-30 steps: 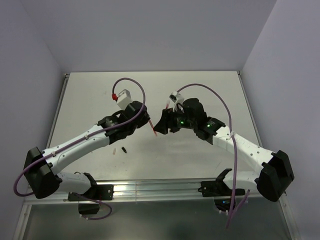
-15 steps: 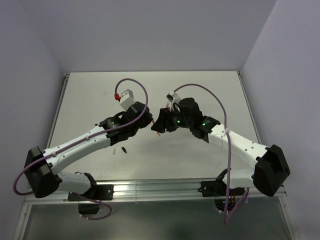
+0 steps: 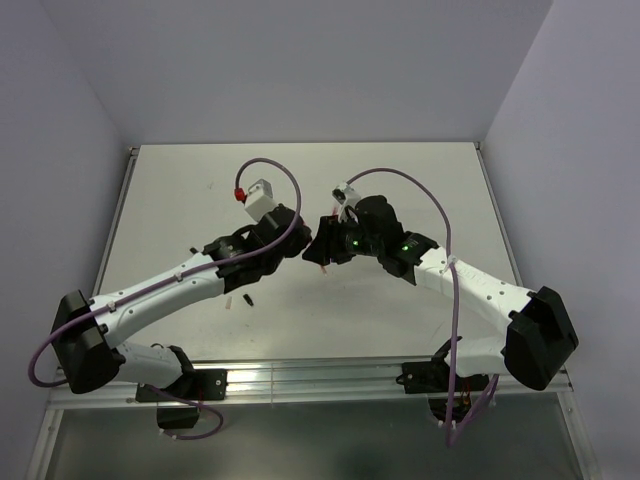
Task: Insert the pens into the pen caps
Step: Pick up the pen from the center of the board.
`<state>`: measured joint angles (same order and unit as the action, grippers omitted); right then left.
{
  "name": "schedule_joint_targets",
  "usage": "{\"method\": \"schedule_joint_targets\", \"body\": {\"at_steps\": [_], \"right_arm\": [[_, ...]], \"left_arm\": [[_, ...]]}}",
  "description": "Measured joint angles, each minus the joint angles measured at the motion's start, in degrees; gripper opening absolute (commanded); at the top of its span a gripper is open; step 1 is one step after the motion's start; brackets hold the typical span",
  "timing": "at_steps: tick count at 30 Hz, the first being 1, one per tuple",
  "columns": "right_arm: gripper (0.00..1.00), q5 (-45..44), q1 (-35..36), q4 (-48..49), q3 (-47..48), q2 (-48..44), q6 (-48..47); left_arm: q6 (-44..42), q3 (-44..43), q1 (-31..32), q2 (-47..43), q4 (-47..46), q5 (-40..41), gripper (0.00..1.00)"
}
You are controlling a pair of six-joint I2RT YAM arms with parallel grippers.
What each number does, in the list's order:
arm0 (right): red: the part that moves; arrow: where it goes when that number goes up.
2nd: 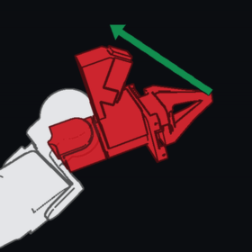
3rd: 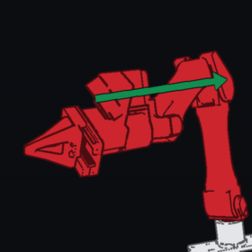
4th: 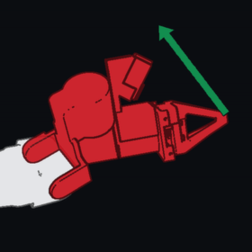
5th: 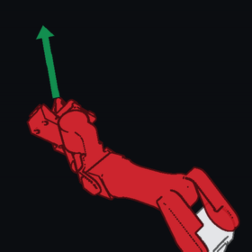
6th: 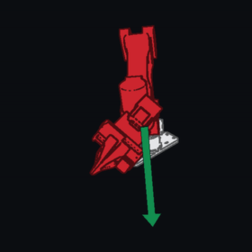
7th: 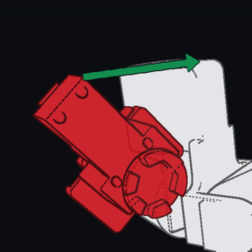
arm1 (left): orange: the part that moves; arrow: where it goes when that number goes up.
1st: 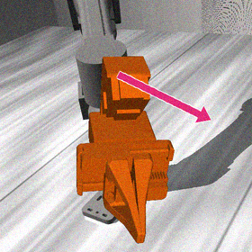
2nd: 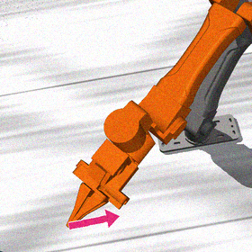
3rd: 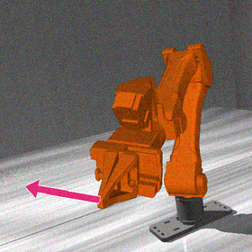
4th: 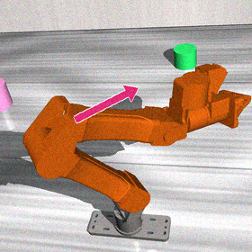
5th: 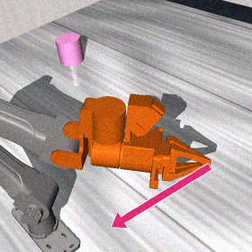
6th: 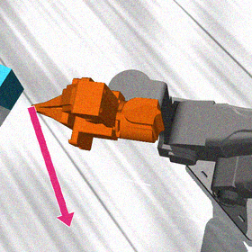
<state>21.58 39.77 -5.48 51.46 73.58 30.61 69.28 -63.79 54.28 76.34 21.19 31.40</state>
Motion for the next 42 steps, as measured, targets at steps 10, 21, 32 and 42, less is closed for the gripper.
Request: {"method": "schedule_joint_targets", "body": {"at_steps": [10,21,32,42], "right_arm": [[0.38,-0.8,0.0,0.4,0.0,0.6,0.4],[0.00,-4.2,0.4,0.0,0.0,-0.1,-0.4],[0.00,-6.2,0.3,-2.5,-0.1,-4.1,-3.0],[0.00,-5.8,-1.7,-3.3,-0.8,-8.3,-4.6]], "left_arm": [[0.3,0.0,1.4,0.4,-1.6,-0.1,0.00],[-1.0,0.8,1.6,-0.5,-2.7,1.1,0.47],[1.1,-0.1,0.5,-10.6,9.8,11.9,0.49],[25.2,14.8,-6.5,-16.7,34.3,7.9,0.44]]}}
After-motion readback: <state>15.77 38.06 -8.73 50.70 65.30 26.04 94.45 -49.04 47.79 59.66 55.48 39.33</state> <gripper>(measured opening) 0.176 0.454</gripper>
